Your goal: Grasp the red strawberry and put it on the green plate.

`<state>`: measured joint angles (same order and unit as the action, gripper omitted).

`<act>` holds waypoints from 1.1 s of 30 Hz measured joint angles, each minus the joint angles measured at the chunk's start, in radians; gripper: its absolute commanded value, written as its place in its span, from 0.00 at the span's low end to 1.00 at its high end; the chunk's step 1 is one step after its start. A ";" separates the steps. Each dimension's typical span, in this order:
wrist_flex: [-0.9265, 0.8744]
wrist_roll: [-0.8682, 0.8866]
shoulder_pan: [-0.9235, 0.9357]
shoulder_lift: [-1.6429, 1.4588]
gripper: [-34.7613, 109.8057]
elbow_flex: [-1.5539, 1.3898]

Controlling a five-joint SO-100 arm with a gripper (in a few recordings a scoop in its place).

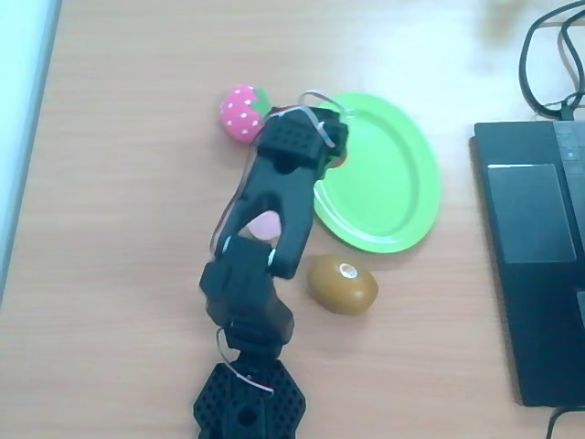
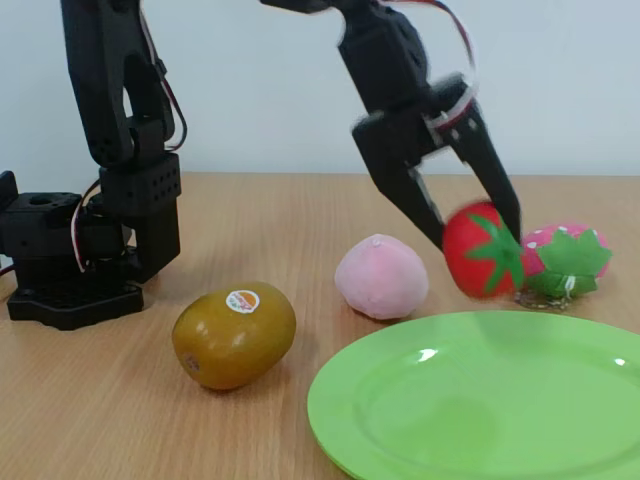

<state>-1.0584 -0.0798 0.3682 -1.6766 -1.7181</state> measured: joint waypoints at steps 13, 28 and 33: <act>0.000 0.124 0.114 0.387 0.32 0.296; -0.034 0.129 0.167 0.428 0.49 0.357; -0.034 0.129 0.167 0.428 0.50 0.357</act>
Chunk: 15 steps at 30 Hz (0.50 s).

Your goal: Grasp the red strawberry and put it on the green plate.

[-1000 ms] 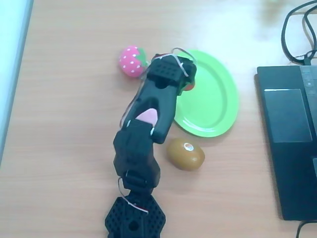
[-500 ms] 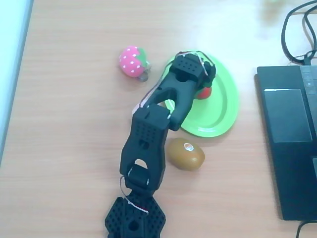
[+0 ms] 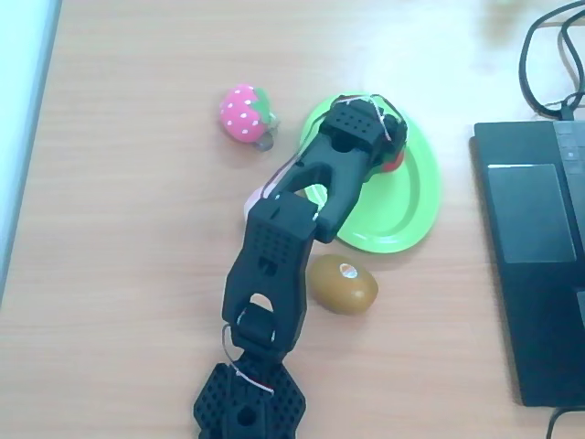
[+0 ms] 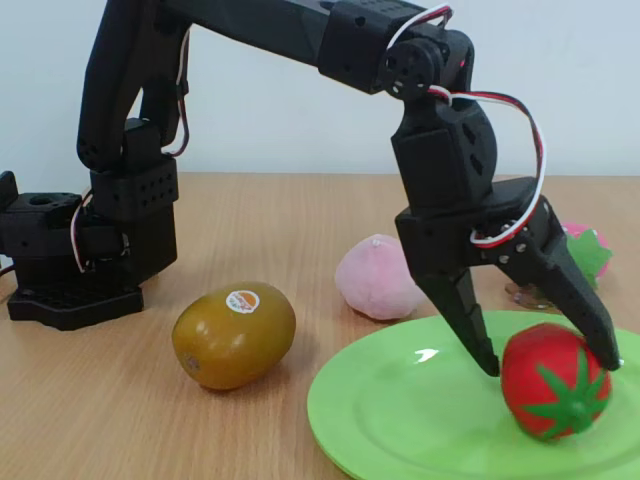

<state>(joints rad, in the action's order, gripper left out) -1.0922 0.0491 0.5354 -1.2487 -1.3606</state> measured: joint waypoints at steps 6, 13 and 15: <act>0.000 0.000 0.000 0.000 0.50 -0.008; -0.035 -0.009 0.000 -0.034 0.52 -0.017; -0.032 -0.009 -0.002 -0.077 0.52 -0.034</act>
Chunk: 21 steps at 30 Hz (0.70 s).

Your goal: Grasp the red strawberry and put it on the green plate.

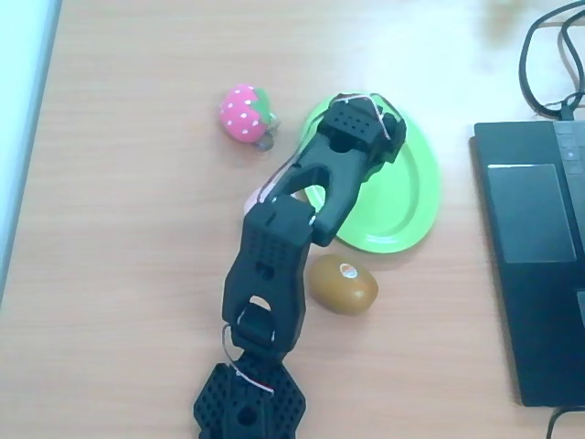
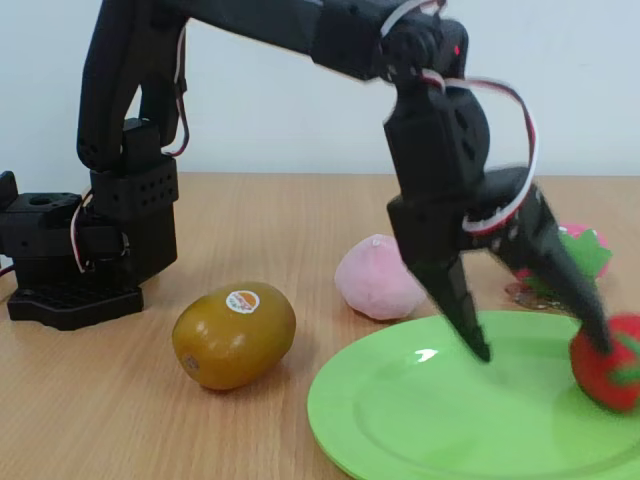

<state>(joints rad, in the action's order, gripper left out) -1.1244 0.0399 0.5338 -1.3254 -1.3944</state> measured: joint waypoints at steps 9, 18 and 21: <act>0.054 -0.020 -0.107 -0.411 0.41 -0.155; 0.391 -0.025 -0.233 -0.966 0.24 -0.555; 0.485 -0.025 -0.275 -1.143 0.22 -0.707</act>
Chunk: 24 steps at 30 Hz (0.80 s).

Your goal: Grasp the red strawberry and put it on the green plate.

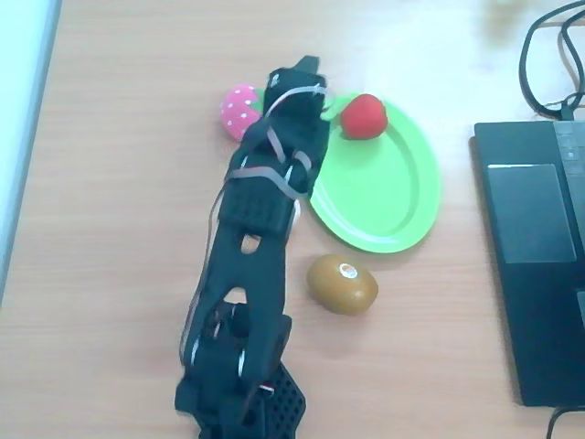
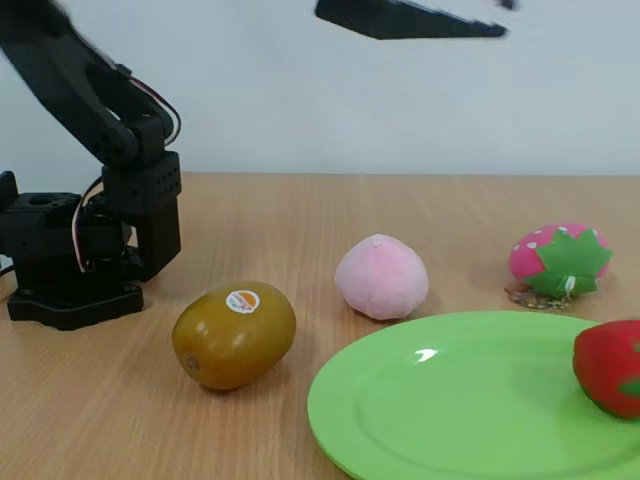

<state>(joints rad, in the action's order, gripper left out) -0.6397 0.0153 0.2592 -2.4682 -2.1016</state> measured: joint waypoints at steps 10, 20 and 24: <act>0.064 -0.009 -0.181 -0.506 0.18 -0.525; 0.067 -0.103 -0.181 -0.796 0.18 -1.009; 0.057 -0.078 -0.190 -0.801 0.18 -1.037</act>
<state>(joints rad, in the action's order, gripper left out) -0.5829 -0.0629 0.0690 -3.2689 -3.1385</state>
